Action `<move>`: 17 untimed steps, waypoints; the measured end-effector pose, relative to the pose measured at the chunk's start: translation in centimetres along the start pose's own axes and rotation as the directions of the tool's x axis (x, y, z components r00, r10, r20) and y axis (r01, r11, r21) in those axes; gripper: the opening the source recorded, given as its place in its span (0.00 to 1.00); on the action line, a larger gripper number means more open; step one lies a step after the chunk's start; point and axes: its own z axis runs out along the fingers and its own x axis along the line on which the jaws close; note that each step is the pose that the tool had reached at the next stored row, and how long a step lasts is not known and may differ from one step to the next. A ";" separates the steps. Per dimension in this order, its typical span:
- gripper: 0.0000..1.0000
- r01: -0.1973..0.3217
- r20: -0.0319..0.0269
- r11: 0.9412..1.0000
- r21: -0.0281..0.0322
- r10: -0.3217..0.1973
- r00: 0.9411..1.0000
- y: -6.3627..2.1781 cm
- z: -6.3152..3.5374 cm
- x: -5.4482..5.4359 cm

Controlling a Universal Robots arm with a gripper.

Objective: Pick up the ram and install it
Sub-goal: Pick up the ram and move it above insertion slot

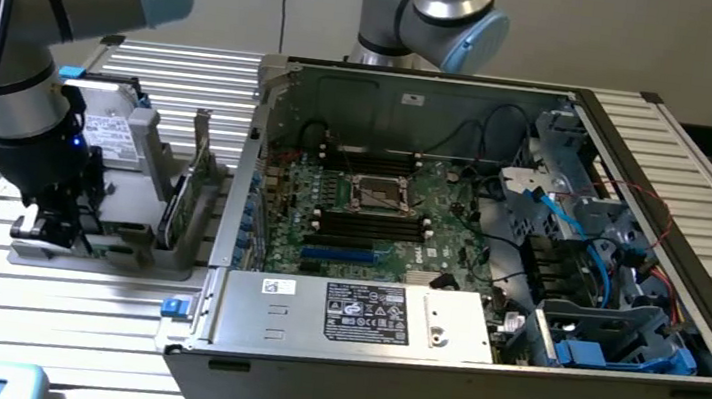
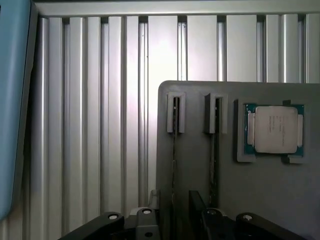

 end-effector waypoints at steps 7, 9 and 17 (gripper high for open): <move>0.36 0.000 0.000 1.000 0.000 0.000 1.000 -0.01 0.65 0.0; 0.36 0.000 0.000 1.000 0.000 0.000 1.000 0.00 0.81 0.0; 0.36 0.000 0.000 1.000 0.000 0.000 1.000 0.02 1.18 -0.2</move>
